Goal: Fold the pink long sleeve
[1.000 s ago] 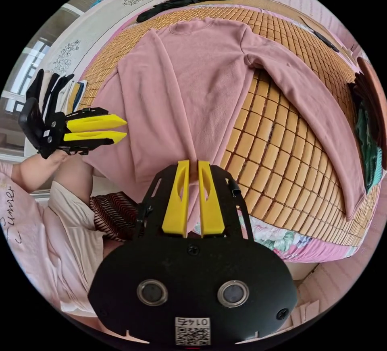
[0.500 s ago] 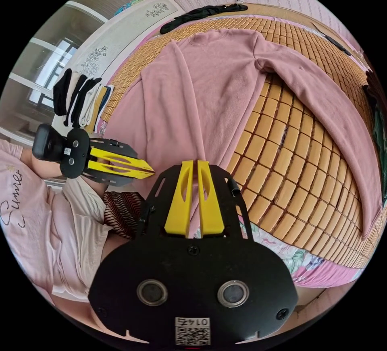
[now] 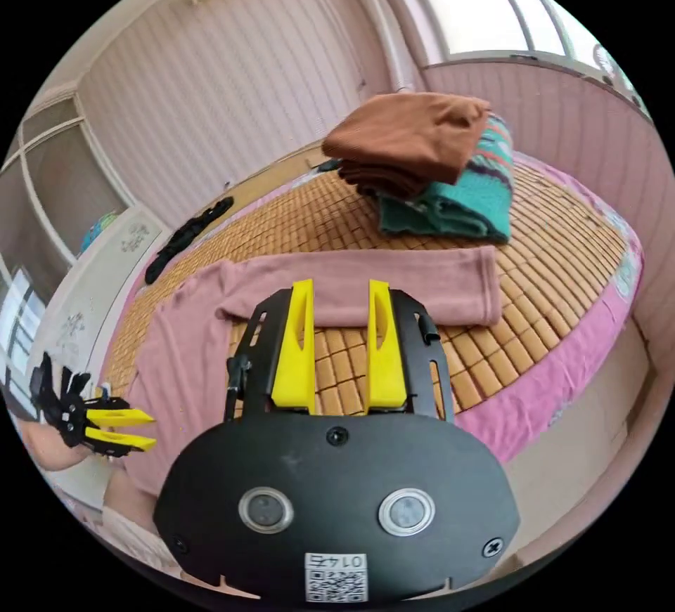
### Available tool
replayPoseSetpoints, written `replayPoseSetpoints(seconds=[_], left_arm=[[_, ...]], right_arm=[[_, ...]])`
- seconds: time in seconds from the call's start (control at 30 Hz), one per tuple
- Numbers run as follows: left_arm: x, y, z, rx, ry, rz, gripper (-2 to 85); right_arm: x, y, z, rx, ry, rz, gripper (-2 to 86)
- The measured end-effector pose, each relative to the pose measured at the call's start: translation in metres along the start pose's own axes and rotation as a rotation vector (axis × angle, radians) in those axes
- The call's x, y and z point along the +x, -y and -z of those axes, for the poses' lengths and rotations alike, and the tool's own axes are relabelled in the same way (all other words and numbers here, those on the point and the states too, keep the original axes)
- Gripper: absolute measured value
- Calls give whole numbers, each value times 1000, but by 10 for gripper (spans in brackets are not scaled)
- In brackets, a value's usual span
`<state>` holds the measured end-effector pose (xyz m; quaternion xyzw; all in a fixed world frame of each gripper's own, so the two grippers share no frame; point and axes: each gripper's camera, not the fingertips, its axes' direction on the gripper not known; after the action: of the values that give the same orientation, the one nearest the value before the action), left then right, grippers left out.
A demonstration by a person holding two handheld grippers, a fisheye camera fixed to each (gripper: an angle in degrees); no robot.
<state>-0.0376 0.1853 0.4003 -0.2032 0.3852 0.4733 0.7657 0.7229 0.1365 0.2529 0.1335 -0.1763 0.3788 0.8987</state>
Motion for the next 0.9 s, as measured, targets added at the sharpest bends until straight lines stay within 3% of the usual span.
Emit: replayPoseSetpoints(seconds=[0.1,0.23,0.33,0.6,0.8,0.9], left_arm=[[-14,38,-12,78,-23,0,77],[-26,97,-44,126,46,-51,82],[-40,138,-73,61,11,-10,85],[-42,224,-145,-49,52,-54,115],[-25,285,-204,-105,75,-117,119],[-24,297,-240,-209,122,-36,118]], right_arm=[[39,12,21,71,82,-50,141],[78,11,19,66,0,-243,155],[94,20,18,14,25,-250,163],[106,35,0,-89,-144,-251,124],[125,31,7,-69,-103,-293,78],[129,27,9,-66,-80,-288,69]])
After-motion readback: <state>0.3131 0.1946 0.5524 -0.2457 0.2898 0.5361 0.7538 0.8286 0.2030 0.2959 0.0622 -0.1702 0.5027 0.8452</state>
